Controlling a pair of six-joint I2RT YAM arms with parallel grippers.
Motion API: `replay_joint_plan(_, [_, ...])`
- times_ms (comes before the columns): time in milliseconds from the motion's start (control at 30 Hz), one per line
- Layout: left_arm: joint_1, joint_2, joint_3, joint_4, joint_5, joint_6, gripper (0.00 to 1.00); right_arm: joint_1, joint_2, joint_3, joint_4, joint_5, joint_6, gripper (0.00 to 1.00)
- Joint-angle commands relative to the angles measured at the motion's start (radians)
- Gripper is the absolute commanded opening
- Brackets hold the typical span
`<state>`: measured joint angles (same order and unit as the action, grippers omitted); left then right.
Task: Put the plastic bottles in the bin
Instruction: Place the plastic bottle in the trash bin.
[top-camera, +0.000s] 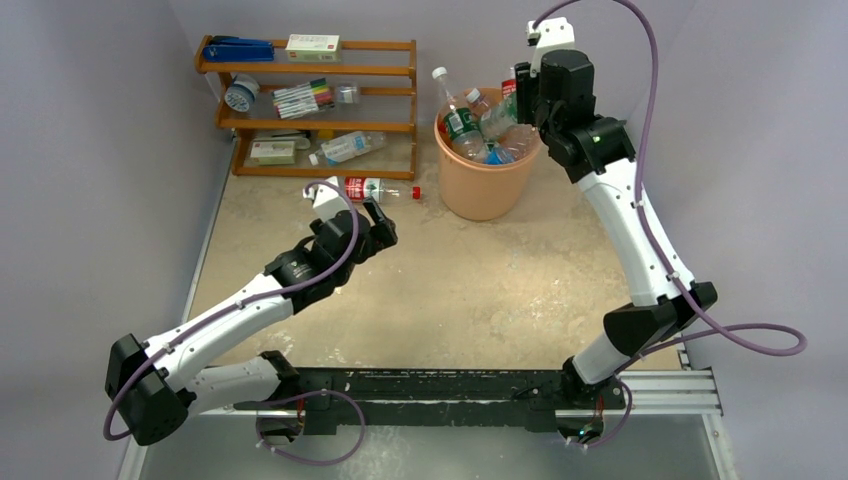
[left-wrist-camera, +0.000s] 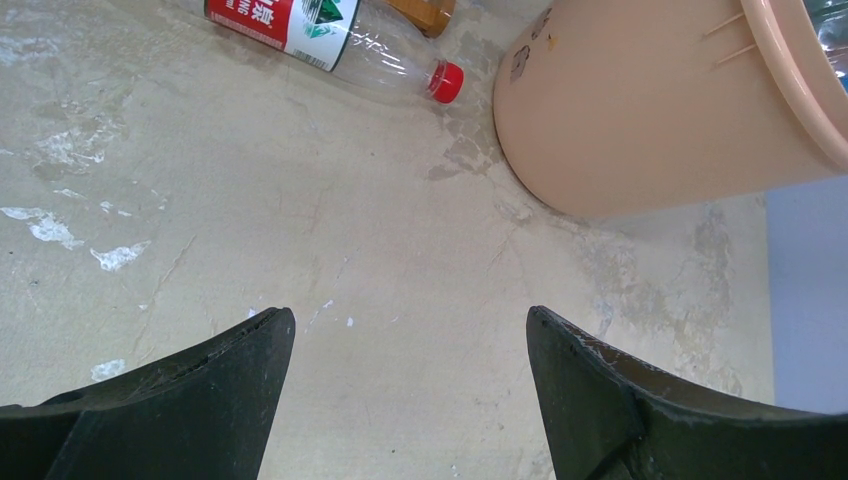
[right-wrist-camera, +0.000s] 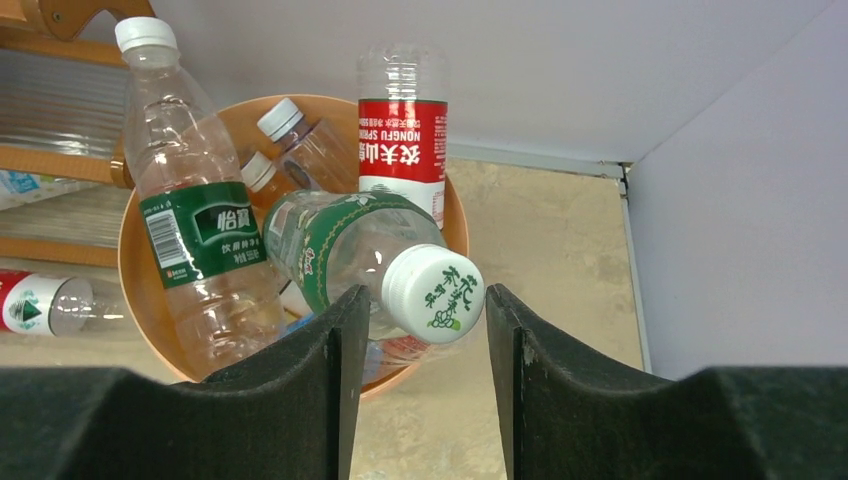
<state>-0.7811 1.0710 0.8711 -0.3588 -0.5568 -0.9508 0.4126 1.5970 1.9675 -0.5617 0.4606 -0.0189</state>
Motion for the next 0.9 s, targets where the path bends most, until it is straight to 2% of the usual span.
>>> replay_joint_plan(0, [0.003, 0.021, 0.037, 0.055, 0.009, -0.003, 0.86, 0.005, -0.026, -0.025, 0.041, -0.004, -0.002, 0.51])
replay_joint_plan(67, [0.003, 0.02, 0.036, 0.056, 0.01, -0.003, 0.85, 0.006, -0.037, -0.036, 0.048, -0.006, 0.003, 0.56])
replay_joint_plan(233, [0.003, 0.02, 0.038, 0.055, 0.001, 0.002, 0.86, 0.006, -0.066, -0.005, 0.044, -0.013, 0.005, 0.84])
replay_joint_plan(400, [0.003, 0.062, 0.076, 0.043, -0.013, 0.011, 0.86, 0.006, -0.077, 0.054, 0.01, -0.06, 0.021, 0.99])
replay_joint_plan(500, [0.007, 0.088, 0.106, 0.041, -0.04, 0.006, 0.91, 0.006, -0.086, 0.089, -0.005, -0.061, 0.041, 1.0])
replay_joint_plan(633, [0.065, 0.16, 0.166, 0.011, -0.055, -0.018, 0.92, 0.006, -0.137, 0.08, -0.011, -0.058, 0.078, 1.0])
replay_joint_plan(867, [0.25, 0.254, 0.192, 0.06, 0.082, -0.105, 0.92, 0.006, -0.286, -0.043, 0.018, -0.141, 0.139, 1.0])
